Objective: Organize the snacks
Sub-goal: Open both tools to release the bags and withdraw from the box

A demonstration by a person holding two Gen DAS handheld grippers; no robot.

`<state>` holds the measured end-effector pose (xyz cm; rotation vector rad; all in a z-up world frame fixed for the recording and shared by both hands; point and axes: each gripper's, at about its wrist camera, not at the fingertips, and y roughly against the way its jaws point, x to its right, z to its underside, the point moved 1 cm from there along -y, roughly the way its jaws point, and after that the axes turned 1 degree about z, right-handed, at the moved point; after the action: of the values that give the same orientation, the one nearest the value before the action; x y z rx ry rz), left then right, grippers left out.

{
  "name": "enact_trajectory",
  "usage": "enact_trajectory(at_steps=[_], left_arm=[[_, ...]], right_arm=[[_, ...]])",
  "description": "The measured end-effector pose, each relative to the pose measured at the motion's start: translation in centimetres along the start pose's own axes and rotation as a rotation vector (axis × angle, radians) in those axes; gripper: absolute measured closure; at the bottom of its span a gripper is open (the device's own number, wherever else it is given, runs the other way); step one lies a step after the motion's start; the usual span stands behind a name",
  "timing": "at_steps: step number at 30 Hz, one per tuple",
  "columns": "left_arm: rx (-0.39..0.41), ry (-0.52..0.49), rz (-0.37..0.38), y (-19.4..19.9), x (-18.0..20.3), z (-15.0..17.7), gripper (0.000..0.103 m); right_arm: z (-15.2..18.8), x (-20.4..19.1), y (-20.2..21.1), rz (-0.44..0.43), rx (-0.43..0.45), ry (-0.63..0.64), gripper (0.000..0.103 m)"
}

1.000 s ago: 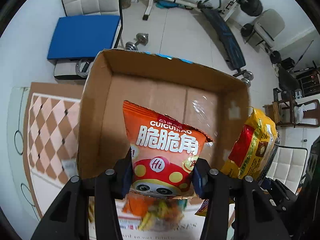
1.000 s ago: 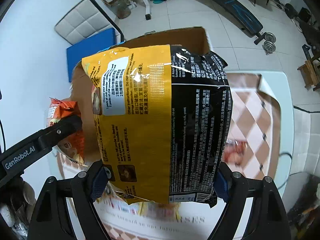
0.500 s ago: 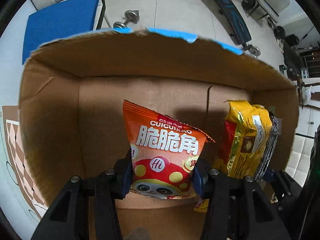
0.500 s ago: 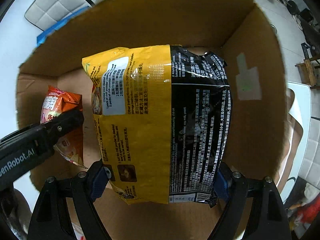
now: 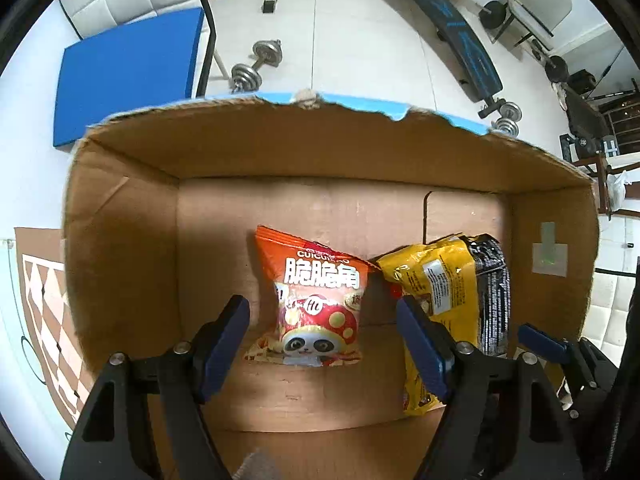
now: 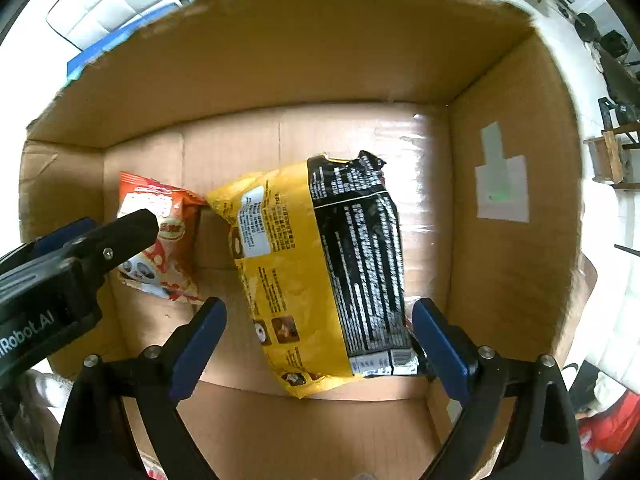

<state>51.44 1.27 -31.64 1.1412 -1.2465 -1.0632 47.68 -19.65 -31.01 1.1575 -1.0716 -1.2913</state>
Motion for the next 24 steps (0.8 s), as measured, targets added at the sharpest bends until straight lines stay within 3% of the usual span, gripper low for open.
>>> enact_trajectory(at_steps=[9, 14, 20, 21, 22, 24], left_arm=[[0.116, -0.035, 0.009, 4.4, 0.1, 1.8, 0.028], [0.184, -0.021, -0.004, 6.6, -0.1, 4.8, 0.028], [0.252, -0.017, -0.035, 8.2, 0.7, 9.2, 0.028], [0.260, -0.016, -0.035, 8.4, 0.8, 9.8, 0.022], [0.267, -0.018, -0.032, 8.6, 0.9, 10.2, 0.010], [0.292, -0.025, -0.023, 9.3, 1.2, 11.4, 0.008]], right_arm=[[5.4, -0.3, 5.0, 0.037, 0.119, 0.016, 0.004], [9.5, -0.1, 7.3, 0.028, 0.196, 0.006, 0.004], [11.5, 1.5, 8.0, 0.025, 0.272, 0.002, 0.004], [12.4, 1.5, 8.1, 0.027, 0.288, 0.003, 0.004], [12.9, 1.7, 8.0, 0.030, 0.298, 0.005, 0.004], [14.0, 2.0, 8.4, 0.032, 0.321, 0.009, 0.004]])
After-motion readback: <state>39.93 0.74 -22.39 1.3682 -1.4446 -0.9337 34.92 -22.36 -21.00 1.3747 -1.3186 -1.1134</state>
